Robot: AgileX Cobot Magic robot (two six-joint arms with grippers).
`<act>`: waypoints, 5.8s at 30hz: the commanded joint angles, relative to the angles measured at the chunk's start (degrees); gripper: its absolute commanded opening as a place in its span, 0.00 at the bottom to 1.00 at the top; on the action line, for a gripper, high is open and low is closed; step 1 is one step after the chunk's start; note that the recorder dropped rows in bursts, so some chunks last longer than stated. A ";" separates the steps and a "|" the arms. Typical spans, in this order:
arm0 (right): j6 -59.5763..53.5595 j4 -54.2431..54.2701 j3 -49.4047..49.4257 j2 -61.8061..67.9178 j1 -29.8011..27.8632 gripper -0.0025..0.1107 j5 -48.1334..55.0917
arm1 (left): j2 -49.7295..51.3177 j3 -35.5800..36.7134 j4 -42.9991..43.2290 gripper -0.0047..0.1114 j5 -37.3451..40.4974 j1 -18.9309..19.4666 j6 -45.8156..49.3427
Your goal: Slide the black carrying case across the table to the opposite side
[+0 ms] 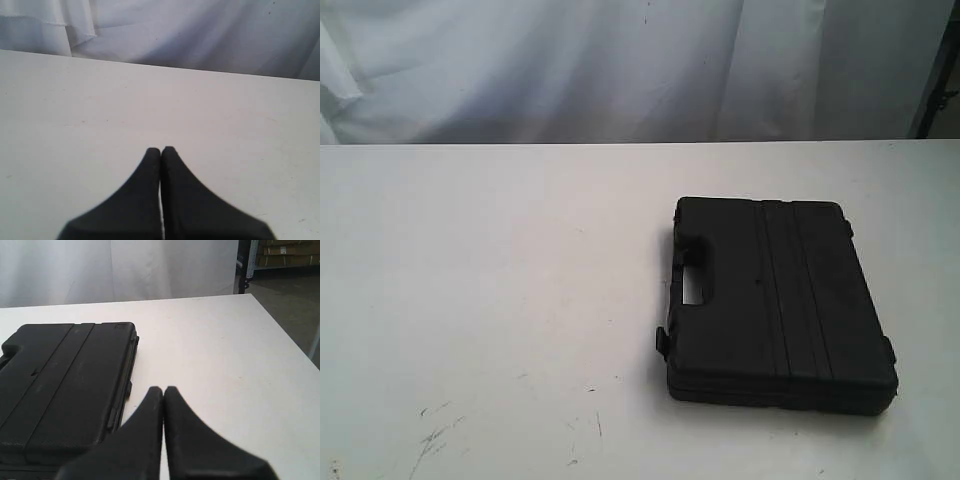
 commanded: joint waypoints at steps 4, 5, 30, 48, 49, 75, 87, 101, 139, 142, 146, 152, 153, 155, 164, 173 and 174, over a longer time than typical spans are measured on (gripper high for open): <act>-0.33 0.18 0.14 -0.29 0.11 0.02 -0.52 | -0.25 0.27 0.07 0.04 -0.96 0.11 -0.05; -0.33 0.18 0.14 -0.29 0.11 0.02 -1.24 | -0.25 0.27 0.07 0.04 -0.96 0.11 -0.05; 4.33 10.13 0.14 -0.29 0.11 0.02 -35.21 | -0.25 0.27 0.07 0.04 -0.96 0.11 -0.05; 3.95 6.44 -34.11 13.45 0.11 0.02 -11.28 | -0.25 0.27 0.07 0.04 -0.96 0.11 -0.05; 3.95 6.44 -36.02 15.10 0.11 0.02 -9.60 | -0.25 0.27 0.07 0.04 -0.96 0.11 -0.05; -26.09 33.94 -47.66 57.52 9.10 0.02 32.07 | -0.25 0.27 0.07 0.04 -0.96 0.11 -0.05; -26.00 33.56 -47.66 58.25 9.10 0.02 26.12 | -0.25 0.27 0.07 0.04 -0.96 0.11 -0.05; -12.97 25.20 -55.57 70.03 11.59 0.02 27.63 | -0.25 0.27 0.07 0.04 -0.96 0.11 -0.05; 26.38 5.39 -98.32 120.32 33.06 0.02 42.32 | -0.25 0.27 0.07 0.04 -0.96 0.11 -0.05; 29.85 3.20 -101.91 124.23 33.06 0.02 44.56 | -0.25 0.27 0.07 0.04 -0.96 0.11 -0.05; 31.78 2.44 -104.16 126.78 33.06 0.02 46.05 | -0.25 0.27 0.07 0.04 -0.96 0.11 -0.05; 35.43 -1.53 -104.28 128.97 33.06 0.02 46.92 | -0.25 0.27 0.07 0.04 -0.96 0.11 -0.05; 35.56 -1.53 -104.28 129.22 33.06 0.02 46.92 | -0.25 0.27 0.07 0.04 -0.96 0.11 -0.05; 35.56 -1.31 -104.28 129.48 33.48 0.07 46.69 | -0.25 0.27 0.07 0.04 -0.96 0.11 -0.05; 35.44 0.19 -104.28 129.48 34.07 0.33 45.37 | -0.25 0.27 0.07 0.04 -0.96 0.11 -0.05; 37.90 -3.29 -104.28 131.48 36.06 0.33 44.75 | -0.25 0.27 0.07 0.04 -0.96 0.11 -0.05; 37.90 -3.40 -104.28 131.48 36.06 0.33 44.75 | -0.25 0.27 0.07 0.04 -0.96 0.11 -0.05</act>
